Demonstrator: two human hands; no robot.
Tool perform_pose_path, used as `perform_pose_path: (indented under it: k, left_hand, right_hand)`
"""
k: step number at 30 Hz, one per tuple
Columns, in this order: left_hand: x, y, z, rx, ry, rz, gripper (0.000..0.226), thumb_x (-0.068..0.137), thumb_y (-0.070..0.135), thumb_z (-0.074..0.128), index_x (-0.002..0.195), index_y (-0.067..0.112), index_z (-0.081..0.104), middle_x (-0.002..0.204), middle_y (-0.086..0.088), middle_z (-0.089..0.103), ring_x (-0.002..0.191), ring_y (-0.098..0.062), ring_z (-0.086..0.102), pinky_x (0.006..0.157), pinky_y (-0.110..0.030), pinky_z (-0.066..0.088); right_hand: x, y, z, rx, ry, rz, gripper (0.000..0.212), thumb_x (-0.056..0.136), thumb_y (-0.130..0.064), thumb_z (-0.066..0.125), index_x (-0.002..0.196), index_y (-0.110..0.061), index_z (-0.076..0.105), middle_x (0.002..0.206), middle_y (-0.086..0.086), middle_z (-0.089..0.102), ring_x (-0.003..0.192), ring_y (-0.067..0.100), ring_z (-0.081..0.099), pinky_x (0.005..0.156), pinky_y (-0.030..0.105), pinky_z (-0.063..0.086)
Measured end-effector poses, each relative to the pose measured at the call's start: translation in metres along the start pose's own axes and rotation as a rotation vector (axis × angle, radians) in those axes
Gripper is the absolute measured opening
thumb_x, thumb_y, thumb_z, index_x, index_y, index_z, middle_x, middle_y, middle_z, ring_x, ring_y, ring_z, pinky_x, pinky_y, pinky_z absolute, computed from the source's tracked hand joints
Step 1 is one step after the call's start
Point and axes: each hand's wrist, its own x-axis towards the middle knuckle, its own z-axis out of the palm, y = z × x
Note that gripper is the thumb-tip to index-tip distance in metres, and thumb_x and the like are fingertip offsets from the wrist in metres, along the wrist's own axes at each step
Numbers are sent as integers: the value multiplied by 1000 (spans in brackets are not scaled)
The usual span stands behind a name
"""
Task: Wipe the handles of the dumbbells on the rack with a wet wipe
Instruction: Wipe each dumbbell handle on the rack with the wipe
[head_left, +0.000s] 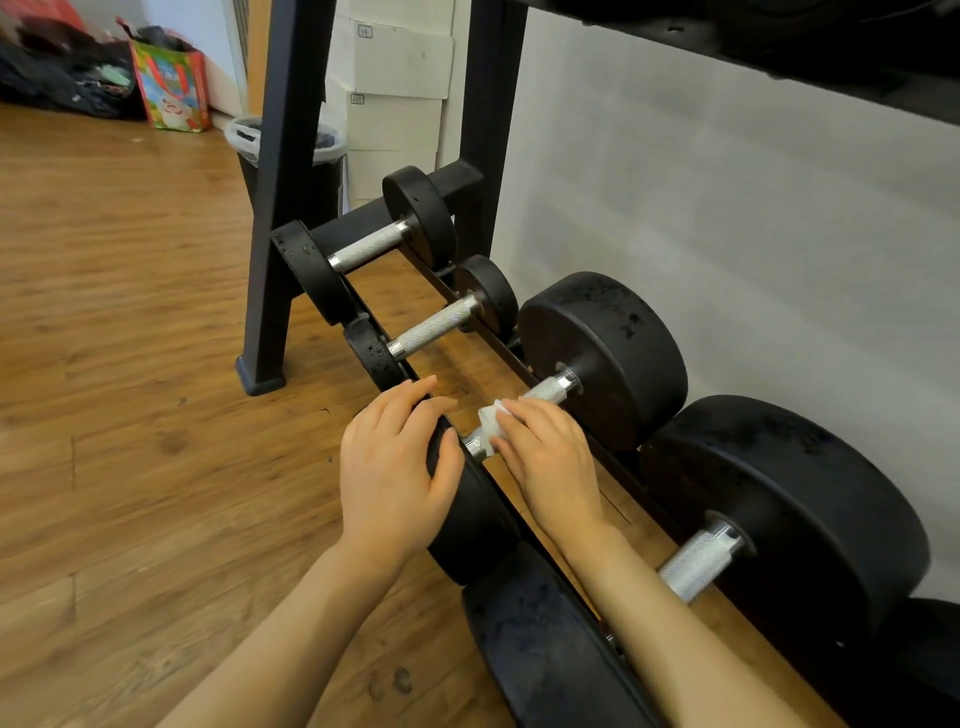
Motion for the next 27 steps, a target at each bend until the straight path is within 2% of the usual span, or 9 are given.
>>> perform_pose_path:
  k: [7,12,15,18,20,23,27]
  left_hand:
    - [0,0,0,4,16,7,36,91,32,44,111,17,71,129,0,63,123,-19,54,98,-32,36]
    - [0,1,0,4,15,-4,37,91,33,43,111,17,71,129,1,63,123,-19,54,98,-32,36]
    - [0,2,0,9,14,-4,38,91,33,43,111,17,71,129,1,63,123,-18,53,98,-30,34]
    - [0,2,0,17,13,-6,38,91,33,43,112,17,70,130,1,62,124,-18,51,99,-28,31]
    - [0,3,-1,18,11,-8,38,92,33,43,112,17,70,130,1,62,124,-17,51,100,-27,31]
    - [0,3,-1,12,12,-8,38,92,33,43,112,17,71,129,1,63,124,-17,52,100,-26,30]
    - [0,2,0,15,6,-14,38,92,33,43,112,17,70,130,1,62,124,-17,52,99,-26,30]
  right_hand:
    - [-6,-3,1,92,28,58,27,82,-10,73,109,-4,70,111,6,66,104,18,56,82,35,55]
    - [-8,-1,8,288,-1,202,22,92,-14,63,113,-9,68,112,-2,60,104,-7,40,87,22,49]
    - [-8,-3,7,278,29,172,21,92,-14,58,108,-9,70,109,-2,61,104,-3,45,87,22,47]
    - [-9,-5,7,258,28,122,29,91,-19,48,102,-10,73,107,4,65,101,11,52,86,23,43]
    - [-8,-4,5,265,23,150,17,89,-11,61,102,-9,72,106,3,63,100,8,50,86,21,45]
    - [-6,1,2,251,124,174,19,78,0,75,96,-4,73,99,5,65,95,11,51,85,16,43]
    - [-5,0,0,250,118,167,26,82,-3,72,107,-7,70,102,4,64,96,16,57,82,30,53]
